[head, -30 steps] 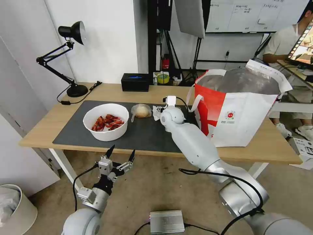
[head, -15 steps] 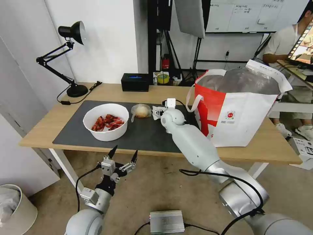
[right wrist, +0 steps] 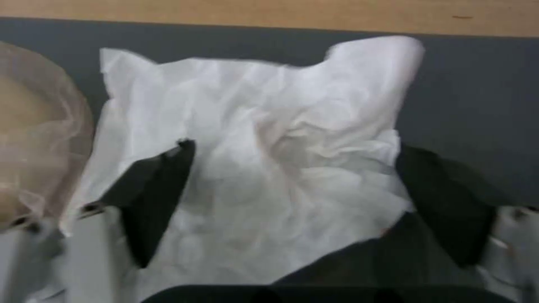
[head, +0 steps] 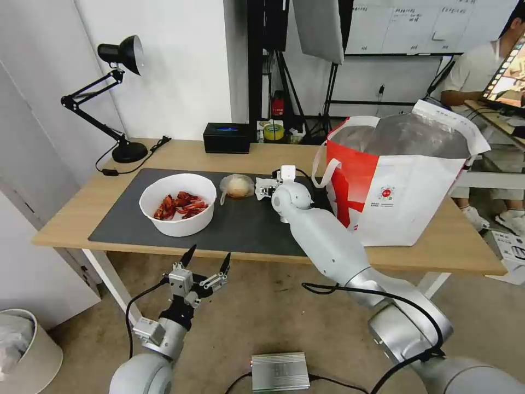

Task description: Pick up the trash from the table and place it into the takeout bag.

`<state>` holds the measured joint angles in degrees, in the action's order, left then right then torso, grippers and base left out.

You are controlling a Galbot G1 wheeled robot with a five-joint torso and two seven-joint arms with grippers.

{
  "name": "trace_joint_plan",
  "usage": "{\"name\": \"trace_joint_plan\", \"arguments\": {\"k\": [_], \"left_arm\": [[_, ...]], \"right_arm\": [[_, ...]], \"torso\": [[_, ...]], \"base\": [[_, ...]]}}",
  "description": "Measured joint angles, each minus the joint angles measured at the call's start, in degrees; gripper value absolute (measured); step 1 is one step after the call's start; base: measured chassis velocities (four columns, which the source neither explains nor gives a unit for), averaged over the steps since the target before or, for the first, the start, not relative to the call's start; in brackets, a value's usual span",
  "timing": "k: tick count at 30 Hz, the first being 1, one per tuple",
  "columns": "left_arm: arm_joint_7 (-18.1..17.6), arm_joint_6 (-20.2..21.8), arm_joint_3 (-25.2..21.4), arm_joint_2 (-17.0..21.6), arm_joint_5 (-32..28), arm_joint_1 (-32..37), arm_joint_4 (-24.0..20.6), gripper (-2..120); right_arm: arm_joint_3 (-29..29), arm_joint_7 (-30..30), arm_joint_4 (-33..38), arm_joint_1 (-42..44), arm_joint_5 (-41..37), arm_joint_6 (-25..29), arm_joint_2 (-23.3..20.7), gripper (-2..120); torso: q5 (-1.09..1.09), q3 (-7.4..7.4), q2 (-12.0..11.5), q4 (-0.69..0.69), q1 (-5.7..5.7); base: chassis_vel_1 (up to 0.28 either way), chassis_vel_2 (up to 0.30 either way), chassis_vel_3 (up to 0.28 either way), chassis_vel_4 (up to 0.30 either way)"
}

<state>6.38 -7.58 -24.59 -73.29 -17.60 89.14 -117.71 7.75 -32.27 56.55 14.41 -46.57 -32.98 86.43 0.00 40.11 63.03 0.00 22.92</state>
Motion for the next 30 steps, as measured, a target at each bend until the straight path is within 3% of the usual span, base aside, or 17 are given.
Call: {"name": "trace_joint_plan", "arguments": {"k": [4,6,9,19,22,27,30], "left_arm": [[0.0,0.0,0.0,0.0,0.0,0.0,-0.1,100],[0.0,-0.1,0.0,0.0,0.0,0.0,-0.1,100],[-0.1,-0.1,0.2,0.0,-0.1,-0.3,-0.1,100],[-0.2,-0.1,0.5,0.1,-0.3,-0.7,0.2,100],[-0.2,-0.1,0.5,0.1,-0.3,-0.7,0.2,100],[-0.2,-0.1,0.6,-0.1,-0.3,-0.7,0.1,100],[-0.3,-0.2,0.6,-0.3,-0.3,-0.5,-0.1,100]], "right_arm": [[0.0,-0.1,0.6,0.3,-0.2,0.0,-0.2,68],[0.0,-0.1,0.6,0.3,-0.2,0.0,-0.2,67],[0.0,-0.4,1.2,0.5,-0.6,0.0,-0.5,50],[-0.1,-0.8,2.5,0.8,-1.7,0.1,-1.1,18],[-0.1,-0.7,5.6,1.6,-3.0,1.1,-2.0,4],[0.7,-0.8,10.3,2.6,-4.7,1.5,-3.8,0],[2.2,-2.8,21.5,5.5,-6.9,1.7,-8.1,0]], "torso": [[0.00,0.00,0.0,0.00,0.00],[0.00,0.00,0.0,0.00,0.00],[0.00,0.00,0.0,0.00,0.00],[0.00,0.00,0.0,0.00,0.00],[0.00,0.00,0.0,0.01,0.00],[0.00,0.00,0.0,0.00,0.00],[0.00,-0.01,0.0,0.00,0.00]], "base": [[0.000,0.000,0.000,0.000],[0.000,0.000,0.000,0.000],[0.000,0.000,0.000,0.000],[0.000,0.000,0.000,0.000],[0.000,0.000,0.000,0.000],[0.000,0.000,0.000,0.000],[0.000,0.000,0.000,0.000]]}}
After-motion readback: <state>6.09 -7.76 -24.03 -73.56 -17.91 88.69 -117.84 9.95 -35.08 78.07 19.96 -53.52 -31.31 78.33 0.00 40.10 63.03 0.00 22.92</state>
